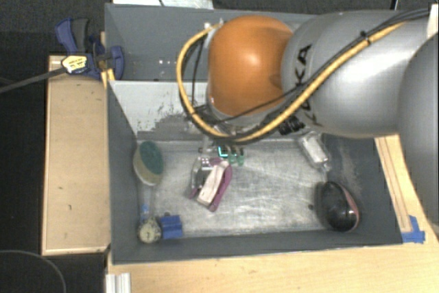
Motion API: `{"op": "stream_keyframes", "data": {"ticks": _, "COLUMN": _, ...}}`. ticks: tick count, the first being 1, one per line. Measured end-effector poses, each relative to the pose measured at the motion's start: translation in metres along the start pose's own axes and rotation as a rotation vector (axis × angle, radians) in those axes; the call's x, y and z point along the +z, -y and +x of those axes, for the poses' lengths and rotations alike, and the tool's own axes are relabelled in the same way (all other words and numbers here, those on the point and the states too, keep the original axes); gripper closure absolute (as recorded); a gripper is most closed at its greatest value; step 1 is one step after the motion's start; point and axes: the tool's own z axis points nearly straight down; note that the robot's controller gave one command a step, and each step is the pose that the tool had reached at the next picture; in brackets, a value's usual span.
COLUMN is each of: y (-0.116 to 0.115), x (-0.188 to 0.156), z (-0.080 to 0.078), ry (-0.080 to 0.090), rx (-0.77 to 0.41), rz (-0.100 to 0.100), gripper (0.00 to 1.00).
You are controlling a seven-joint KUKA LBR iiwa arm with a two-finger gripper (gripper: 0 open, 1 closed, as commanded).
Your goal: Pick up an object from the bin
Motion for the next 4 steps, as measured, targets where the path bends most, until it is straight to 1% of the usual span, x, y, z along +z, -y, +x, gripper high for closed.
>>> {"op": "stream_keyframes", "data": {"ticks": 1, "y": 0.043, "x": 0.115, "z": 0.024, "ry": 0.001, "rx": -0.354, "rz": 0.002, "gripper": 0.00}}
{"op": "stream_keyframes", "data": {"ticks": 2, "y": 0.064, "x": 0.138, "z": 0.010, "ry": 0.009, "rx": -0.432, "rz": -0.001, "gripper": 0.00}}
{"op": "stream_keyframes", "data": {"ticks": 3, "y": 0.062, "x": 0.135, "z": 0.007, "ry": 0.020, "rx": -0.427, "rz": -0.003, "gripper": 1.00}}
{"op": "stream_keyframes", "data": {"ticks": 4, "y": 0.045, "x": -0.112, "z": 0.012, "ry": 0.016, "rx": -0.406, "rz": 0.000, "gripper": 1.00}}
